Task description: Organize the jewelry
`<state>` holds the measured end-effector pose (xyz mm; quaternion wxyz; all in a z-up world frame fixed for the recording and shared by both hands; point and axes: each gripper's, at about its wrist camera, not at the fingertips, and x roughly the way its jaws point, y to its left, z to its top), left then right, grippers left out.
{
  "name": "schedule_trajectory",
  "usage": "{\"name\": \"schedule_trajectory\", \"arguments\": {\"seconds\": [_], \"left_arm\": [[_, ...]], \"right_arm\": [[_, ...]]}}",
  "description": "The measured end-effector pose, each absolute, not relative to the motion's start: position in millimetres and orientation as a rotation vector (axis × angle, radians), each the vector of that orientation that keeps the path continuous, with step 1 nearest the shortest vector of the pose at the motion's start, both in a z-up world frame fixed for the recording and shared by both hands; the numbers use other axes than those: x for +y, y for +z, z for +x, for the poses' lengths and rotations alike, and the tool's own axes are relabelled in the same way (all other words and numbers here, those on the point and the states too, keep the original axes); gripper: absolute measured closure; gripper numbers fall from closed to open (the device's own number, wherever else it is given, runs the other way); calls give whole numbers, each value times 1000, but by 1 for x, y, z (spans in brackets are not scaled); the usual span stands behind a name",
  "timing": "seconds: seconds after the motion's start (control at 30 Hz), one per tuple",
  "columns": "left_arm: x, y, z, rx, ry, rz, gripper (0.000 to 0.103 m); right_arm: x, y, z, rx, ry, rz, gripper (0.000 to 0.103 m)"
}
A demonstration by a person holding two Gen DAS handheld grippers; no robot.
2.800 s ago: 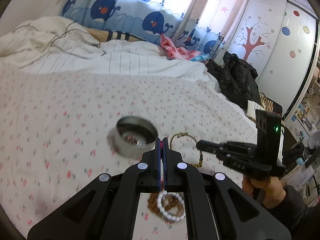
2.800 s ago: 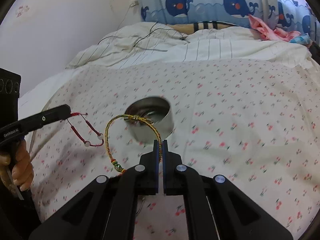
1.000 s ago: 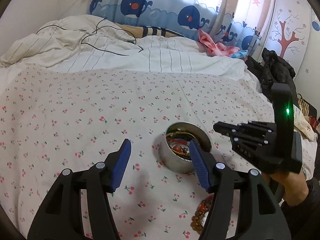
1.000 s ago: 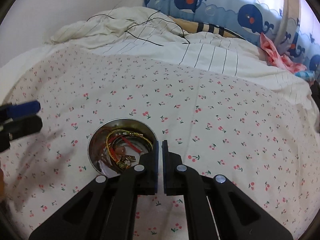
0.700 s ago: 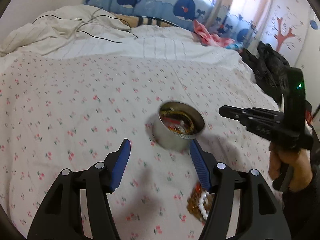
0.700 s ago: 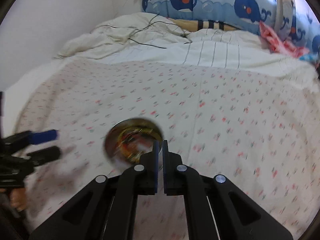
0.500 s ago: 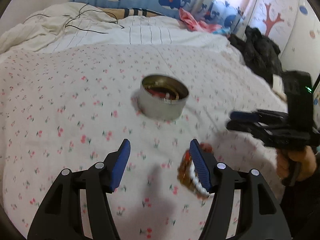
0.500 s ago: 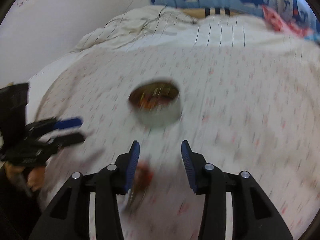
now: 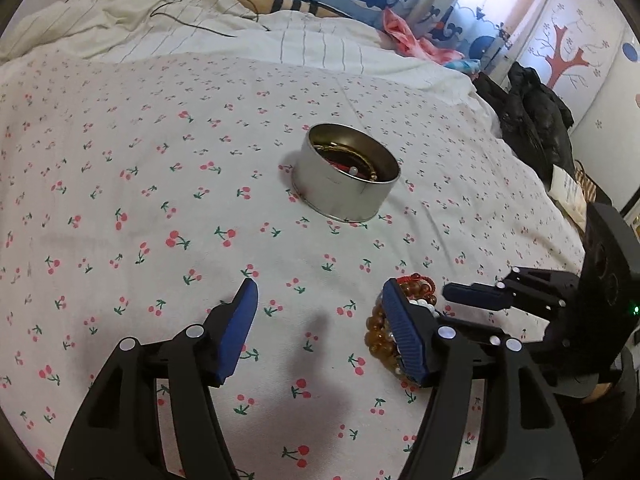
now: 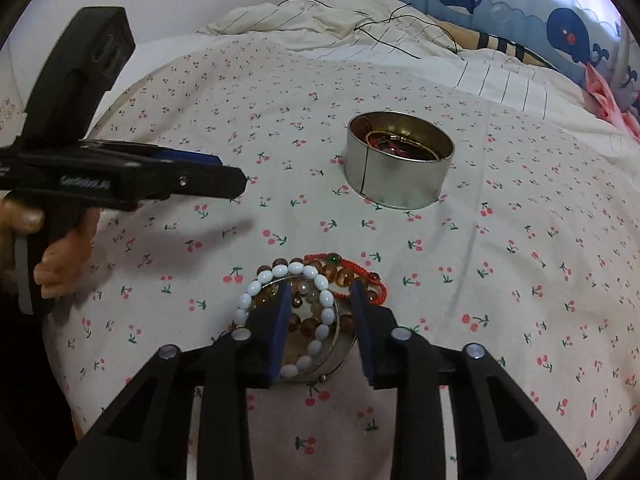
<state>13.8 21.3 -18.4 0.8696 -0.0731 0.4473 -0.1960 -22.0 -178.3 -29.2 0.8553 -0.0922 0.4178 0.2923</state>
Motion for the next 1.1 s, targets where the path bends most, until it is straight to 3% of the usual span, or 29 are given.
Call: {"name": "schedule_trajectory", "arguments": {"seconds": [0.17, 0.27, 0.33, 0.7, 0.73, 0.8, 0.83, 0.87, 1.03, 1.1], "left_arm": [[20, -15, 13, 929, -410, -147, 37], [22, -15, 14, 929, -407, -155, 36], [22, -16, 14, 933, -405, -149, 36], [18, -24, 16, 953, -405, -124, 36], [19, -24, 17, 954, -406, -129, 36], [19, -23, 17, 953, -408, -135, 36], [19, -23, 16, 951, -410, -135, 35], [18, -23, 16, 950, -412, -135, 35], [19, -21, 15, 947, -421, -140, 35], [18, -21, 15, 947, -423, -143, 35]], "right_arm": [[-172, -36, -19, 901, 622, -220, 84], [-173, -35, -20, 895, 624, -221, 97], [-177, -30, -21, 881, 628, -201, 100], [-190, -20, -16, 892, 653, -96, 100], [-187, -21, -16, 890, 653, -109, 99], [-180, -26, -15, 900, 643, -145, 86], [-179, -28, -16, 897, 633, -156, 67], [-178, -28, -16, 890, 631, -162, 61], [-173, -32, -13, 889, 626, -179, 62], [-170, -37, -12, 906, 640, -193, 67]]}}
